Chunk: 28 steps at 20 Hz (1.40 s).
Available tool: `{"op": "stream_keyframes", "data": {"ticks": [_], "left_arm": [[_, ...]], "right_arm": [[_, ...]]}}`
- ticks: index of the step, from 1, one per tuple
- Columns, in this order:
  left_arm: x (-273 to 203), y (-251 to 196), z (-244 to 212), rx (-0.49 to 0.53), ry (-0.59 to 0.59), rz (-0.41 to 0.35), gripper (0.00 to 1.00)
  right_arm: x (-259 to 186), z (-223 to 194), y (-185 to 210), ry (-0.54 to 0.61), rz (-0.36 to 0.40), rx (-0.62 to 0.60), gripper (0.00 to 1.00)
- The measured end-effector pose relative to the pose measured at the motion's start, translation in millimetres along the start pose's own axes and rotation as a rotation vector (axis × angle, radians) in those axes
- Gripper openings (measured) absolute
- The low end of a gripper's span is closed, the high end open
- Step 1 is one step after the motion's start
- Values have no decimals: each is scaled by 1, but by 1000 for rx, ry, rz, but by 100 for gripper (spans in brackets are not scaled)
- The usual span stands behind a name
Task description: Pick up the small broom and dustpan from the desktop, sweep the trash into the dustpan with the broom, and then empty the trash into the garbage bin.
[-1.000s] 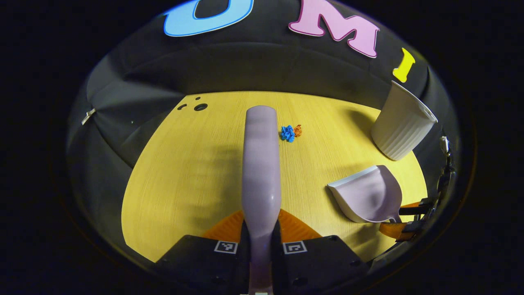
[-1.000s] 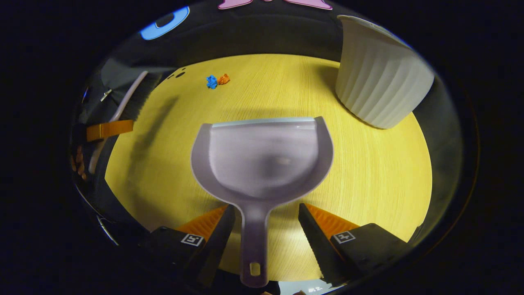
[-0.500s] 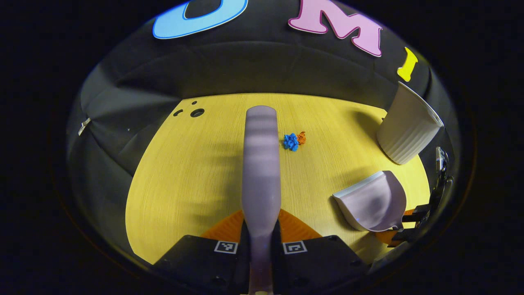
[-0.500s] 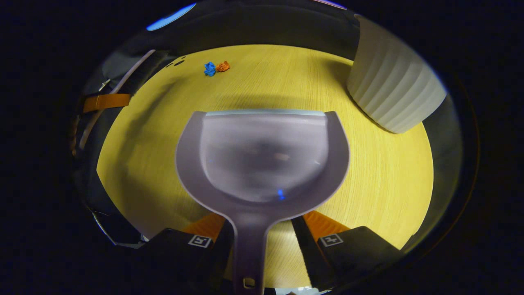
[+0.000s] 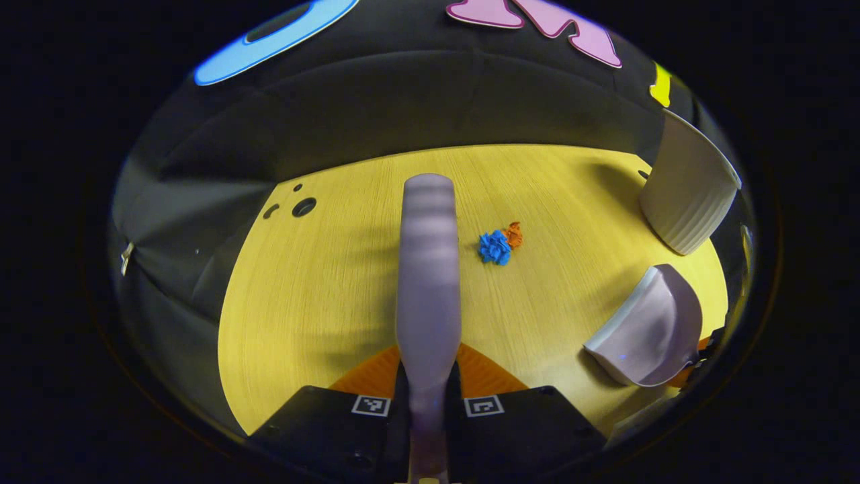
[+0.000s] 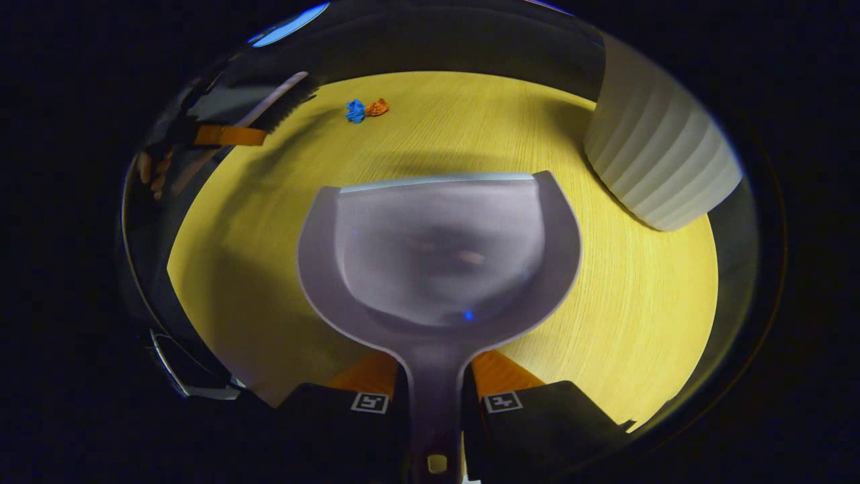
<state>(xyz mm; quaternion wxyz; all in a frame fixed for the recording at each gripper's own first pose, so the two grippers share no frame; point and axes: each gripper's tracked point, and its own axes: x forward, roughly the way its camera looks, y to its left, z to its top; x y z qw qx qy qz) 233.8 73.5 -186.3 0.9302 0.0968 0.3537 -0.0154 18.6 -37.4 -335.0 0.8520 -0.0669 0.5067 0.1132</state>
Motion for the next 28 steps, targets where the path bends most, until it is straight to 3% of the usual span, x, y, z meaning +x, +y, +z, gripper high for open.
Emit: {"op": "stream_keyframes", "data": {"ticks": [3,9,10,12,18,28], "left_arm": [[27,3,19,82,28,-21,26],[68,-9,47,362,76,-45,26],[74,-12,48,396,86,-47,29],[79,-22,51,432,95,-63,25],[74,-59,34,598,151,-174,26],[13,-160,-35,671,219,-375,26]], "right_arm": [[-5,1,-6,7,13,-39,36],[-12,9,-13,-8,43,-137,36],[-11,9,-13,-6,51,-146,36],[-10,8,-15,-2,58,-166,36],[-8,9,-15,6,75,-187,36],[-6,9,-19,0,83,-209,36]]}}
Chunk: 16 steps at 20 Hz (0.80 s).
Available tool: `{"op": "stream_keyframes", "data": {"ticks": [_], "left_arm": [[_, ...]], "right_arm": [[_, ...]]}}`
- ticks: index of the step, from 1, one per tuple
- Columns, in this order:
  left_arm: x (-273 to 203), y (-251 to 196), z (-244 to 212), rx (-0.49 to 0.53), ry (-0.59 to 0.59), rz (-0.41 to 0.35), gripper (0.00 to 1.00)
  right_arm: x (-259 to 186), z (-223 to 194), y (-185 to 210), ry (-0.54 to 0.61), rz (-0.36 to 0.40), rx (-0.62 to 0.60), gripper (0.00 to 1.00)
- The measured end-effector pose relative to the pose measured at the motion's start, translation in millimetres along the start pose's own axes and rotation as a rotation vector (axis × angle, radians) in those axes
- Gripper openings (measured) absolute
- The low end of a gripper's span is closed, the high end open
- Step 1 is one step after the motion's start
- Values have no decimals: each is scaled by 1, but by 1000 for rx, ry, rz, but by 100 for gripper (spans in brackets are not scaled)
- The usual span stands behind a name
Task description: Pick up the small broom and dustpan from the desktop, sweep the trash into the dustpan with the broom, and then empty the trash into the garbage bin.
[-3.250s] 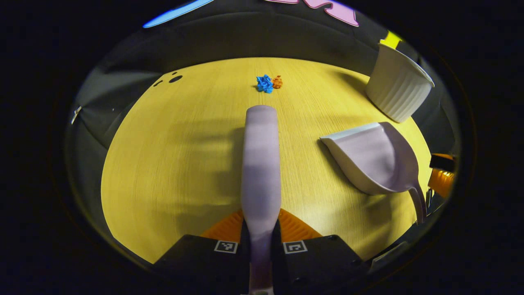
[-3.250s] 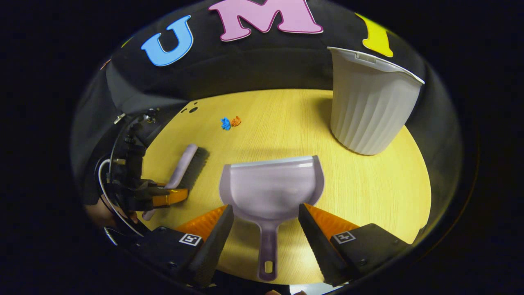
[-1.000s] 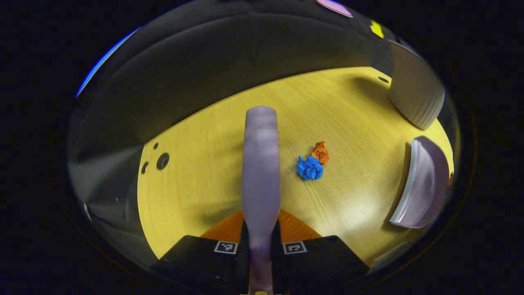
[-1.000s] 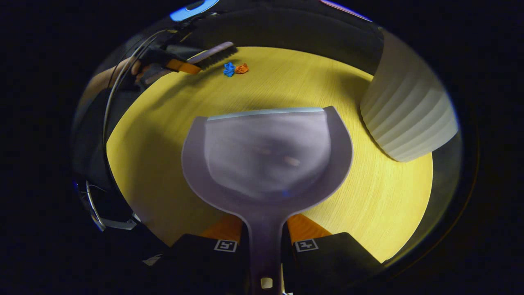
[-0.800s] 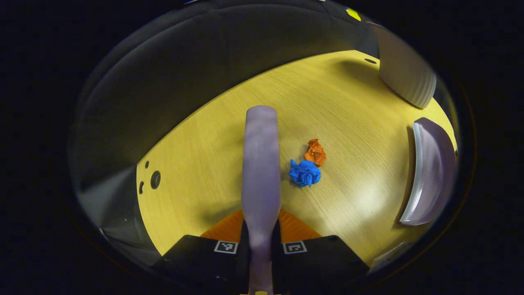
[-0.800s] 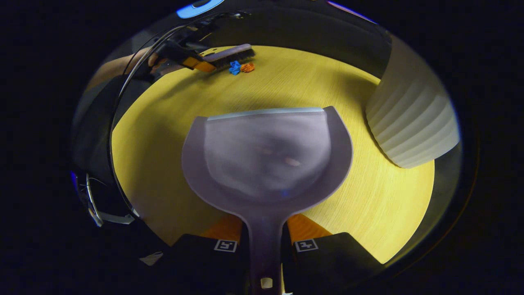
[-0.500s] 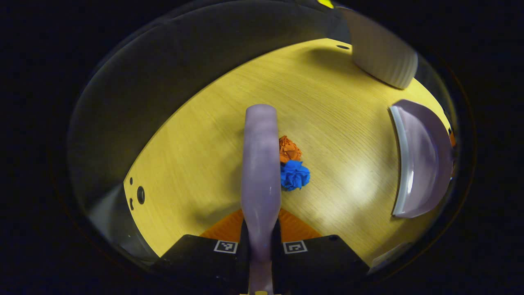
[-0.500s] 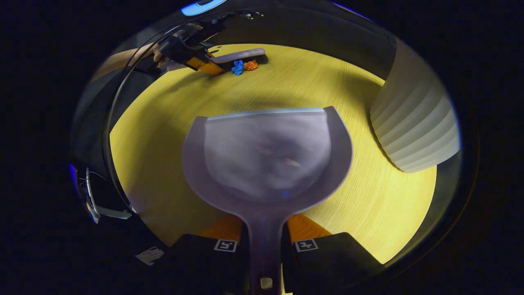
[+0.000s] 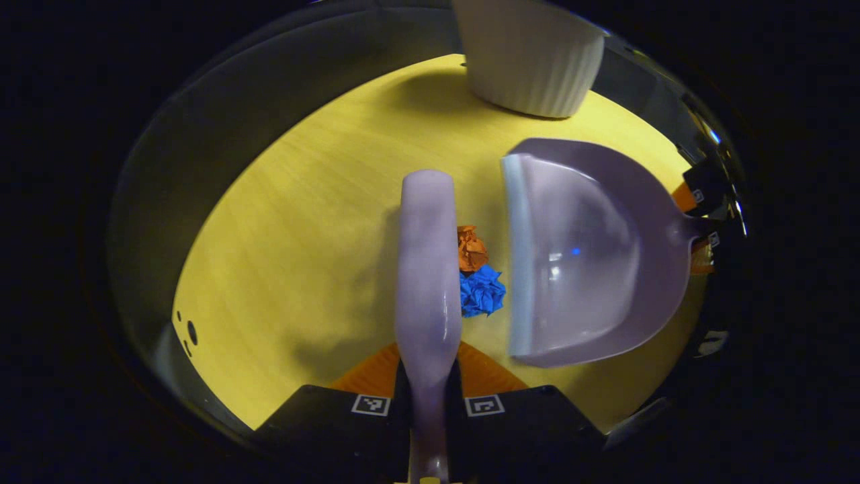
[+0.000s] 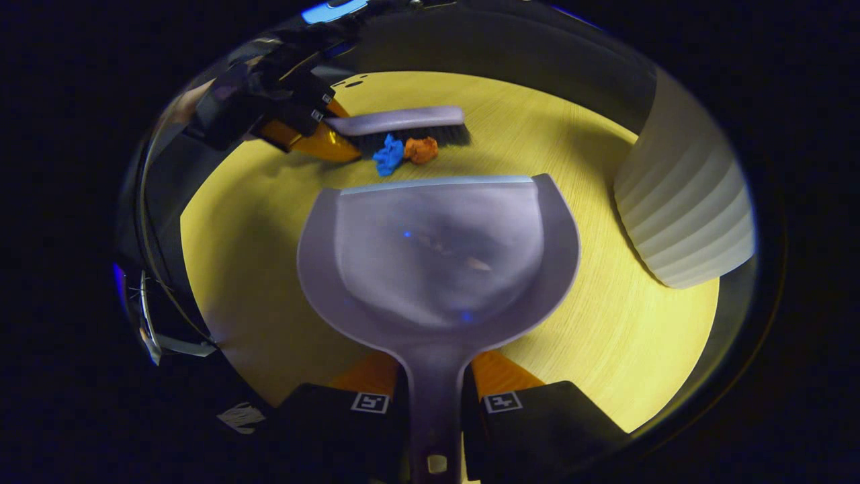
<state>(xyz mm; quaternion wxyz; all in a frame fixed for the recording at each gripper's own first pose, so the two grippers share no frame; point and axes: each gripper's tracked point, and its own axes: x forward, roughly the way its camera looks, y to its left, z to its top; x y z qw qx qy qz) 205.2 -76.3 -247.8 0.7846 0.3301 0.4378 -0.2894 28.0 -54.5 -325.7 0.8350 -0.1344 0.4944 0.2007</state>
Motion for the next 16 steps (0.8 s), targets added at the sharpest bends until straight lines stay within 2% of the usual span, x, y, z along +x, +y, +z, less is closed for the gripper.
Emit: {"op": "stream_keyframes", "data": {"ticks": [3,6,7,8,10,12,16], "left_arm": [[-5,-41,4,-28,-6,-92,26],[-8,-62,5,-80,-6,-173,26],[-11,-72,5,-110,-8,-206,23],[-15,-78,5,-131,-9,-219,26],[-21,-82,2,-180,-26,-210,22],[-38,-87,2,-244,-80,-199,26],[-78,-77,-4,-357,-193,-131,26]], "right_arm": [[1,0,1,-5,-1,5,36],[2,1,4,-9,-3,22,36],[2,2,2,-12,-8,20,36],[3,4,1,-17,-12,20,36],[8,5,-1,-29,-11,23,36],[12,2,-8,-44,-21,26,36],[10,-4,-36,-72,-48,69,36]]}}
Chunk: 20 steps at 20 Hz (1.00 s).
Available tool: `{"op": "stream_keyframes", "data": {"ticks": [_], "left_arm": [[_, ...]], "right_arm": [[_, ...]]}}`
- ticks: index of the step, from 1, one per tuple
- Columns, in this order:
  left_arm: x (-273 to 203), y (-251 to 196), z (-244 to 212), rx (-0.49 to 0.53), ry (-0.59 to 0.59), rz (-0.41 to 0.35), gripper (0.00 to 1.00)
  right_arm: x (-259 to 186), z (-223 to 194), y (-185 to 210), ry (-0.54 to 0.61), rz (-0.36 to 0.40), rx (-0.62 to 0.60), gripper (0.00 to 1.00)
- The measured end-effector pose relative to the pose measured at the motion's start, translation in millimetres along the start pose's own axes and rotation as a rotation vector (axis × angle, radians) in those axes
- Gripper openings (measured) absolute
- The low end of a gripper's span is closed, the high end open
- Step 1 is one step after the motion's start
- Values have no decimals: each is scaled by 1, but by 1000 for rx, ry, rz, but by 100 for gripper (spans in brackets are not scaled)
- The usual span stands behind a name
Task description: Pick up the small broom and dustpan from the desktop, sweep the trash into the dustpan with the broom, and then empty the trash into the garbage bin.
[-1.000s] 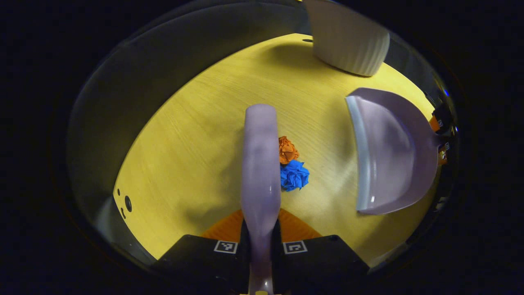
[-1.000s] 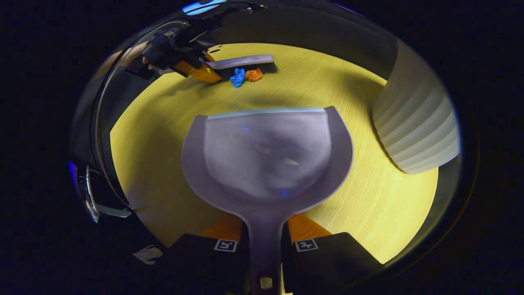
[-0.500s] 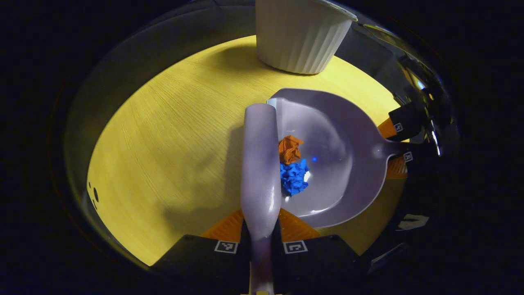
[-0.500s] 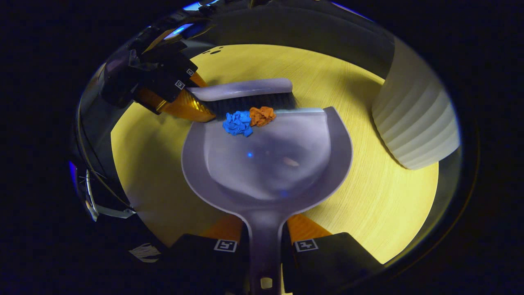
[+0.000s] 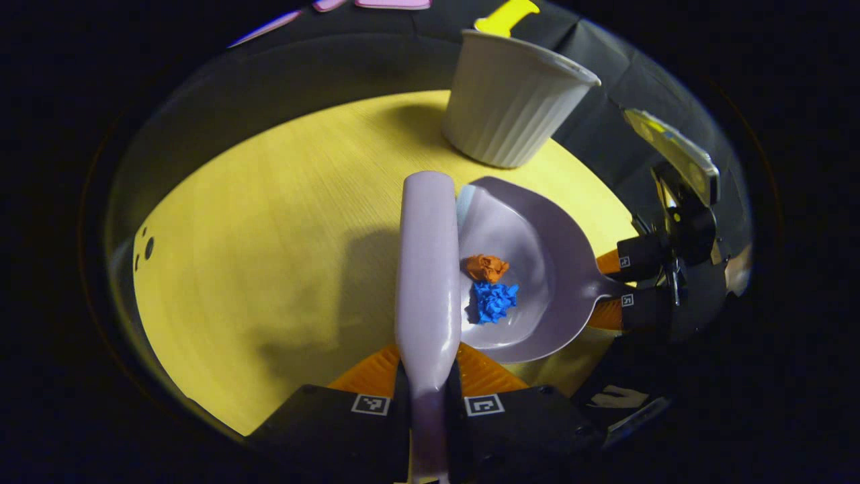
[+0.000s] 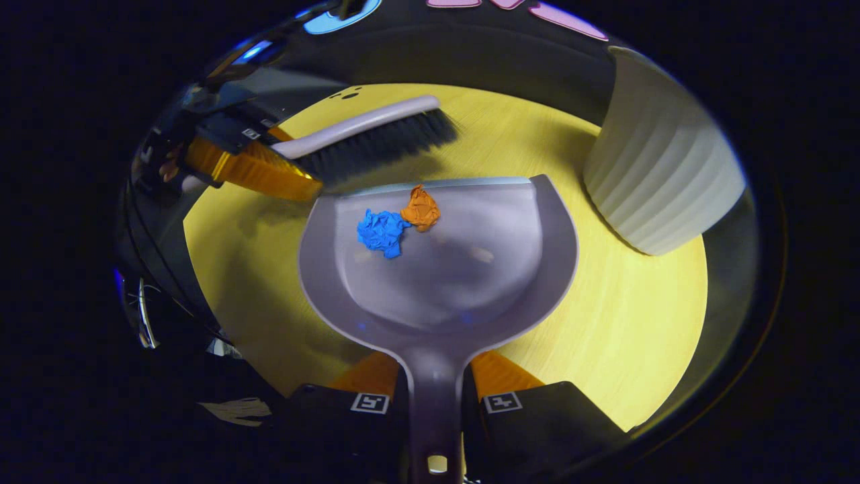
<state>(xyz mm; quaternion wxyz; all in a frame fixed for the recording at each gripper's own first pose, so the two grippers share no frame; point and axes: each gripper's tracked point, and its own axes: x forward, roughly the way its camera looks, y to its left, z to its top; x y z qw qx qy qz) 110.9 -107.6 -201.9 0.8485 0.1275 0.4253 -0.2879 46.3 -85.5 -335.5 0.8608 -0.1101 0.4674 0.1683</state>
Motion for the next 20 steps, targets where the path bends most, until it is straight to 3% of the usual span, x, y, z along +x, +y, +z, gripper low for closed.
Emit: {"op": "stream_keyframes", "data": {"ticks": [3,8,16,20], "left_arm": [[-33,22,-4,-86,-85,30,26],[-34,76,-47,-135,-153,80,26],[-17,182,-94,-161,-157,69,26],[-15,214,-102,-165,-157,70,26]], "right_arm": [[-6,-2,-30,-18,-23,41,36],[-38,-3,-72,-49,-51,102,36],[-141,22,-111,-16,7,113,36],[-188,56,-133,-42,2,124,36]]}}
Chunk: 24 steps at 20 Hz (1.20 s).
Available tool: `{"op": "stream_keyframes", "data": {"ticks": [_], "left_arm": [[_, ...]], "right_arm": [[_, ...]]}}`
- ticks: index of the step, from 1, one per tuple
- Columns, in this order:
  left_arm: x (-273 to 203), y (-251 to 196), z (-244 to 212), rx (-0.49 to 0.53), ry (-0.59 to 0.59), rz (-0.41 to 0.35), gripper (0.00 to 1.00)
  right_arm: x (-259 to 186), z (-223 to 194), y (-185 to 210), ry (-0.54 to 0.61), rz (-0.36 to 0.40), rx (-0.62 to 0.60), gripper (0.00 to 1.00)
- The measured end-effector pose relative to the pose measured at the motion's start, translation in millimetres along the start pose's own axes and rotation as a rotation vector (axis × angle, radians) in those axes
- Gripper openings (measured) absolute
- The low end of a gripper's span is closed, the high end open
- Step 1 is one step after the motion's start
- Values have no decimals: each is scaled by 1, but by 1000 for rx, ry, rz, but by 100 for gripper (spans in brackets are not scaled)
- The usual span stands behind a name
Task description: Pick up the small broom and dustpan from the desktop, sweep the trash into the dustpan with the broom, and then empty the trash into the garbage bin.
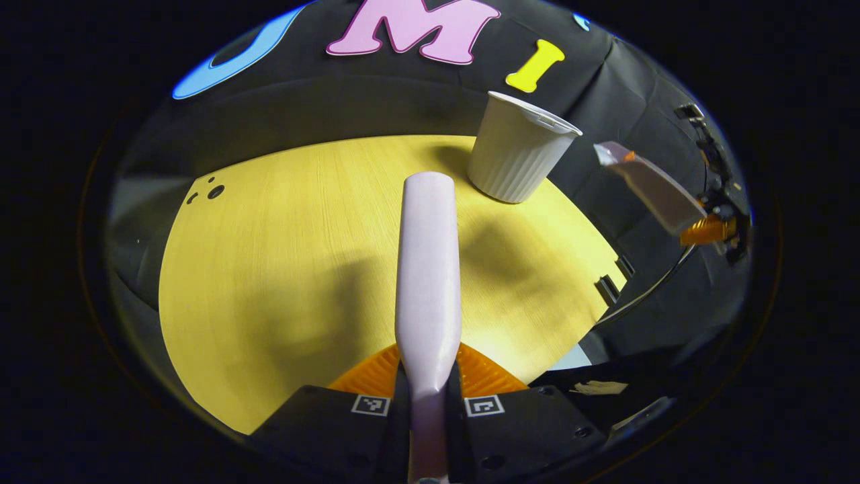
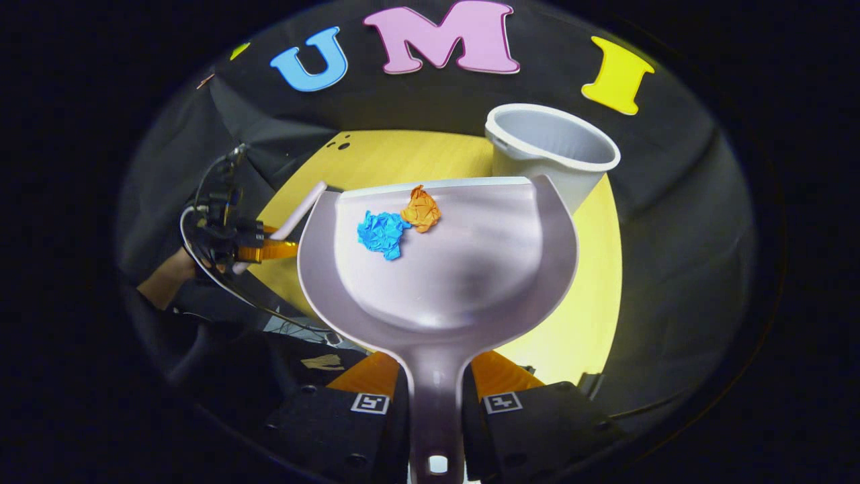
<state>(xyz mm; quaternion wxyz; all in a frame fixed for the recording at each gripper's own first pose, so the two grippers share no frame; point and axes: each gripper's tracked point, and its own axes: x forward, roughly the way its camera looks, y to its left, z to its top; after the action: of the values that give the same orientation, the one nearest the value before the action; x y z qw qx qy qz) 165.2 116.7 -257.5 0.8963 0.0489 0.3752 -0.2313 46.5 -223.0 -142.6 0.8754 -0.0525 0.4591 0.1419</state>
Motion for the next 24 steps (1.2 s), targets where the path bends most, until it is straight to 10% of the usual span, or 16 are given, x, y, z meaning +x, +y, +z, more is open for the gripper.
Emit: {"op": "stream_keyframes", "data": {"ticks": [24], "left_arm": [[-38,96,31,-181,-106,159,26]], "right_arm": [[82,185,-227,-172,-547,24,36]]}}
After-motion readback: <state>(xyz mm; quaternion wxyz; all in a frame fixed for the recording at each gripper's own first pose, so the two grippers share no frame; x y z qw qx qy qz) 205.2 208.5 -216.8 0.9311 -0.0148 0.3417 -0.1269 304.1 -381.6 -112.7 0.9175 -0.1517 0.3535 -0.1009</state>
